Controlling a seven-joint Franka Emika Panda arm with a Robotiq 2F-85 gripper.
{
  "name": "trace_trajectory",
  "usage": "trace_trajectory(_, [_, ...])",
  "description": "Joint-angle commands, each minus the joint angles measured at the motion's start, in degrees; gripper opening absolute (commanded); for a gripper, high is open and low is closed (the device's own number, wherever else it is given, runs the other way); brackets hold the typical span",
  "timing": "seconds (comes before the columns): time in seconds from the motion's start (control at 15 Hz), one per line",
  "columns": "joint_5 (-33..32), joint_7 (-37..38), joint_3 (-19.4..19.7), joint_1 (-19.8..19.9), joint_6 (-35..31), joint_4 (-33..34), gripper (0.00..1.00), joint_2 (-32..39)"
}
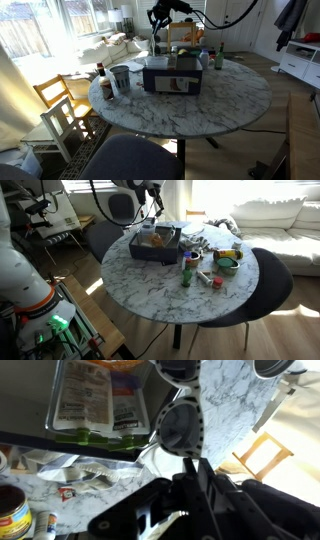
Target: Put the glasses into the jar
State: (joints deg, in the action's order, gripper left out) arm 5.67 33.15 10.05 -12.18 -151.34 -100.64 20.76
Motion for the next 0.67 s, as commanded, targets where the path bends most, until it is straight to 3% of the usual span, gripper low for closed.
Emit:
trace_trajectory(0.0, [-13.6, 15.3, 11.4, -11.9, 3.4, -4.3, 0.02, -4.4])
trace_trajectory(0.2, [-22.2, 26.9, 13.0, -16.3, 9.8, -3.4, 0.02, -5.5])
trace_trajectory(0.27, [-25.8, 31.2, 7.6, -12.2, 12.1, -2.7, 0.02, -5.9])
trace_trajectory(0.6, [-31.1, 43.1, 1.6, -9.0, 18.3, -0.3, 0.02, -3.9])
